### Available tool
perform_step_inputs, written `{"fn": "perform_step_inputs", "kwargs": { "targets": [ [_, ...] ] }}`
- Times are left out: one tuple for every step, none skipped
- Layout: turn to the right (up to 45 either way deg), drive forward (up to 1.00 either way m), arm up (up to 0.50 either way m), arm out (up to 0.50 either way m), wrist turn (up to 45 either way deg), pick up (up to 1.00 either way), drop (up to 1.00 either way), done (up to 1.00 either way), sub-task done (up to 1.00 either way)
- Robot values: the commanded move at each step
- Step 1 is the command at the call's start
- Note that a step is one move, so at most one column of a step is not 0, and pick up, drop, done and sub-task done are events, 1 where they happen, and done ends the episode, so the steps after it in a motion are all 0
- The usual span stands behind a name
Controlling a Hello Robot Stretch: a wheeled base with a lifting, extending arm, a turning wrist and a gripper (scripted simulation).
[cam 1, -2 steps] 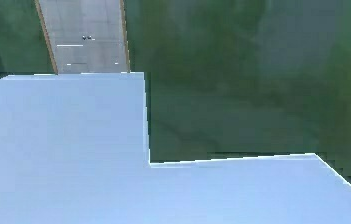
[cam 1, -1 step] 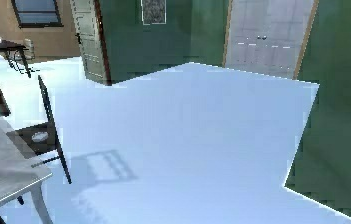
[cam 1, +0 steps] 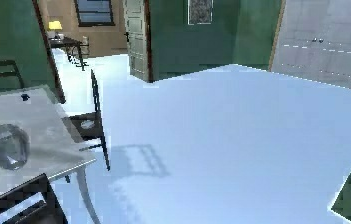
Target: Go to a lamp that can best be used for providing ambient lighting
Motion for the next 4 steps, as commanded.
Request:
{"fn": "perform_step_inputs", "kwargs": {
  "targets": [
    [0.0, 1.00, 0.00, 0.00, 0.0, 0.00, 0.00, 0.00, 0.00],
    [0.0, 0.95, 0.00, 0.00, 0.0, 0.00, 0.00, 0.00, 0.00],
    [-33.0, 0.00, 0.00, 0.00, 0.0, 0.00, 0.00, 0.00, 0.00],
    [0.0, 1.00, 0.00, 0.00, 0.0, 0.00, 0.00, 0.00, 0.00]
  ]
}}
